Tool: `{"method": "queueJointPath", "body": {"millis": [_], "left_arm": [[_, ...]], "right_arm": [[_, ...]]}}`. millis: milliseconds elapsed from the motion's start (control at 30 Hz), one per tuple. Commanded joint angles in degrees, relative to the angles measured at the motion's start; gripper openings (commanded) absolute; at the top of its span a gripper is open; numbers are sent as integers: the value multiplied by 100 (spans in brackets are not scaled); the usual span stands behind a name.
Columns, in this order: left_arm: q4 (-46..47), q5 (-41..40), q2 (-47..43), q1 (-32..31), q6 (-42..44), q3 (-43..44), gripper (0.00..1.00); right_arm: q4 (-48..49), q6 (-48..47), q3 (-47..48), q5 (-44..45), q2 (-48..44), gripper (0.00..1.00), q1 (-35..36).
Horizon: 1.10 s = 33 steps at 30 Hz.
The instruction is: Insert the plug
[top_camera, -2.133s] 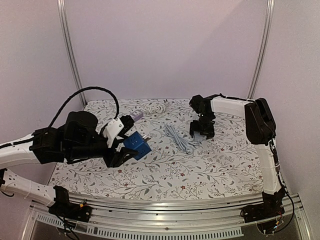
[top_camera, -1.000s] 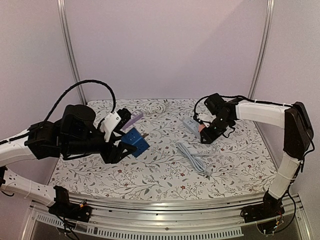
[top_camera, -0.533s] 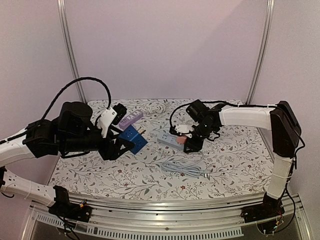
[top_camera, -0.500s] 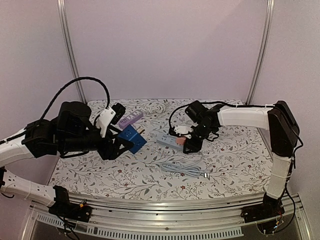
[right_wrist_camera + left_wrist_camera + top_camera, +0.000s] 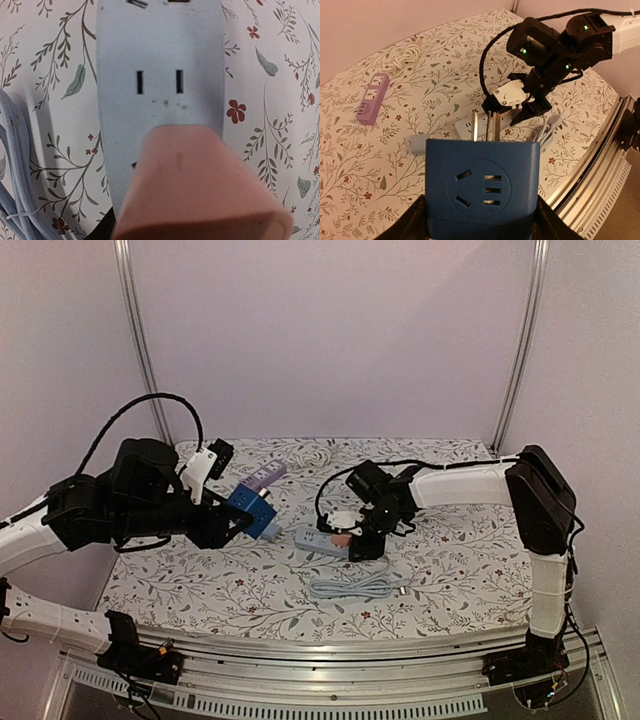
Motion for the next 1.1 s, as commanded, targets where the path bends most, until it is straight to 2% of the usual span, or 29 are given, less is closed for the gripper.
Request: {"method": "queueJointPath", "body": {"millis": [0, 100, 133, 167, 267, 300, 567, 833, 933, 1067], "left_arm": [[51, 188, 215, 187, -301, 177, 37], [-14, 297, 345, 332, -381, 252, 37], [-47, 364, 399, 379, -405, 279, 37], [-79, 404, 440, 434, -449, 308, 36], [-141, 552, 549, 579, -540, 372, 36], [-157, 596, 565, 620, -559, 385, 36], [-186, 1272, 705, 1148, -823, 534, 34], [141, 2791, 956, 2043, -1721, 678, 29], [276, 3502, 1216, 2394, -2213, 744, 24], [462, 3897, 1468, 2676, -2685, 924, 22]], "right_arm": [[446, 18, -81, 485, 198, 34, 131], [663, -112, -182, 790, 151, 43, 131], [708, -147, -201, 859, 135, 53, 136], [733, -161, -207, 870, 131, 68, 128], [761, -111, -195, 1067, 116, 85, 137], [756, -68, -184, 1089, 110, 97, 137], [895, 165, -167, 1247, -253, 99, 140], [862, 670, 6, 1187, -800, 99, 137], [843, 943, 93, 974, -1020, 99, 150], [970, 1432, 296, 190, -1266, 99, 151]]}}
